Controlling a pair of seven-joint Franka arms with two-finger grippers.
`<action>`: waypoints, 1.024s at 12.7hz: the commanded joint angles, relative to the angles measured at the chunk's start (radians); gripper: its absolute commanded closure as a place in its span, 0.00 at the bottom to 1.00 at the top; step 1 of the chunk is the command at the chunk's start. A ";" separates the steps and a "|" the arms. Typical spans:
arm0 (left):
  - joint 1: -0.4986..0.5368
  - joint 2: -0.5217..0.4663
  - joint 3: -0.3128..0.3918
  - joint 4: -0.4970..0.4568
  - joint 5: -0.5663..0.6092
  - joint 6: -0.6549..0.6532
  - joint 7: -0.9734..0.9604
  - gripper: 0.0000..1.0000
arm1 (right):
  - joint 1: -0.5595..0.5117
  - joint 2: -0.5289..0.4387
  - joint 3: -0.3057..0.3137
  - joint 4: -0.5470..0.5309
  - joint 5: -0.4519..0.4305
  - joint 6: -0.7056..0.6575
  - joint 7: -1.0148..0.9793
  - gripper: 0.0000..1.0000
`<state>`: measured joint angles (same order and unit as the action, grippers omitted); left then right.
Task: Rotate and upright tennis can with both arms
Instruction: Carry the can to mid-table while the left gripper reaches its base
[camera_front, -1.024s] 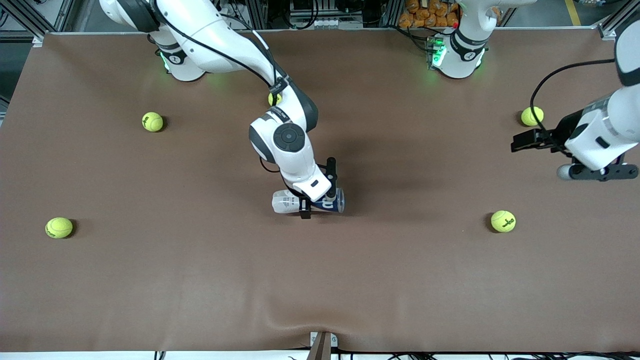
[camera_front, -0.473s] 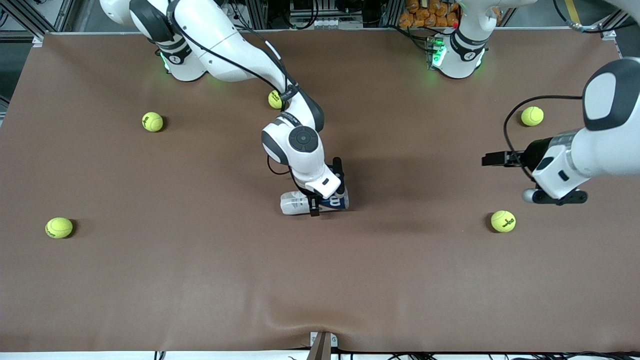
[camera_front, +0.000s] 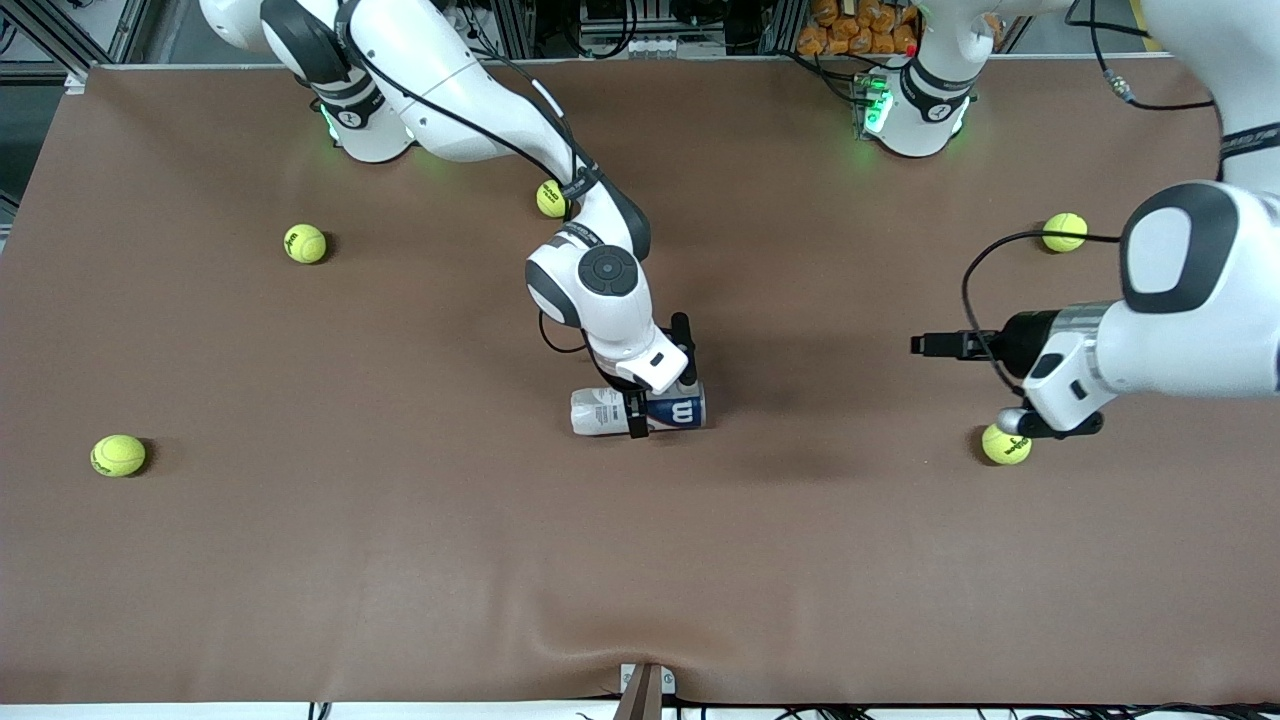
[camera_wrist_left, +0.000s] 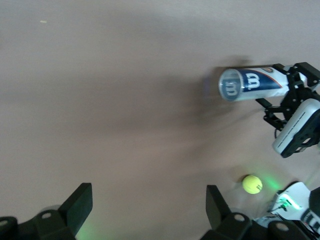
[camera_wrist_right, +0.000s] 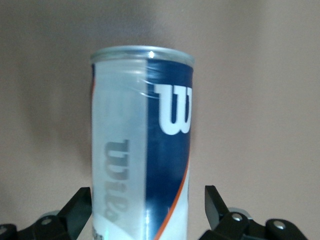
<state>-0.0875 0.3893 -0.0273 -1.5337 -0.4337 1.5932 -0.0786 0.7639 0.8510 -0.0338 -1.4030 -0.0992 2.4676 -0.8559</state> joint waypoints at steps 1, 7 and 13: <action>-0.072 0.057 0.001 0.007 -0.048 0.074 -0.027 0.00 | 0.006 -0.024 -0.006 0.009 0.006 -0.007 -0.012 0.00; -0.168 0.183 -0.017 -0.069 -0.463 0.339 -0.024 0.00 | -0.044 -0.127 -0.006 0.009 0.180 -0.211 -0.012 0.00; -0.233 0.284 -0.022 -0.167 -0.857 0.467 0.089 0.08 | -0.256 -0.214 -0.008 -0.011 0.199 -0.323 -0.006 0.00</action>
<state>-0.3234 0.6754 -0.0493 -1.6594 -1.2122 2.0457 -0.0445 0.5729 0.6975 -0.0564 -1.3765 0.0748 2.1819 -0.8557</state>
